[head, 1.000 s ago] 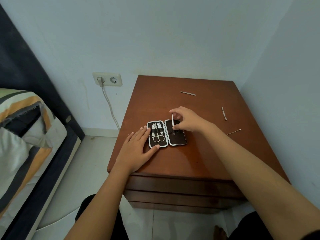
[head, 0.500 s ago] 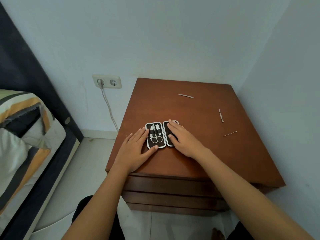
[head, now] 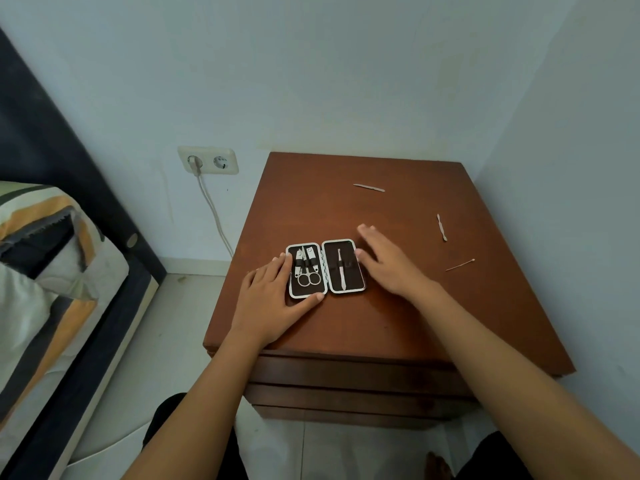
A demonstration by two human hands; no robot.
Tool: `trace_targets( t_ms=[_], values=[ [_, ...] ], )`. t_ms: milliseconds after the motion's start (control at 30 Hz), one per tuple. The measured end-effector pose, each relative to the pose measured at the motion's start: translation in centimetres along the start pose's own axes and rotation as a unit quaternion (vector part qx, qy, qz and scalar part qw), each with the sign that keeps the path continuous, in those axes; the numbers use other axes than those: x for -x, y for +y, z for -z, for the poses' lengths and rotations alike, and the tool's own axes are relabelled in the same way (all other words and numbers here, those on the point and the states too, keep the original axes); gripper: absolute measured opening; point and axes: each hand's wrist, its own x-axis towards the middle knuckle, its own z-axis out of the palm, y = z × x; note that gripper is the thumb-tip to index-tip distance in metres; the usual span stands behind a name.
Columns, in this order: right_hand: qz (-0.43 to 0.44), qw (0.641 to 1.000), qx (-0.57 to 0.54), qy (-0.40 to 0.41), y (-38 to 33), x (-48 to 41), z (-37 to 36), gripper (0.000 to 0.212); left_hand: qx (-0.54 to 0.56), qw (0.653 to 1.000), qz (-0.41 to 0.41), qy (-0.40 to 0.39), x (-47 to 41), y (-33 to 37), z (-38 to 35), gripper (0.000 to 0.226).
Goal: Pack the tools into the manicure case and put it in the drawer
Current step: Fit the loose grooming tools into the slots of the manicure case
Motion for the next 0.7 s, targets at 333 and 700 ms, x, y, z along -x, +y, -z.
trace_targets(
  t_ms=[333, 700],
  values=[
    [-0.125, 0.978, 0.168, 0.022, 3.0, -9.9, 1.0, 0.068, 0.001, 1.0, -0.017, 0.012, -0.1, -0.2, -0.2, 0.099],
    [-0.123, 0.977, 0.166, 0.06, 3.1, -9.7, 0.4, 0.062, 0.003, 1.0, -0.008, 0.014, -0.1, -0.1, -0.1, 0.099]
  ],
)
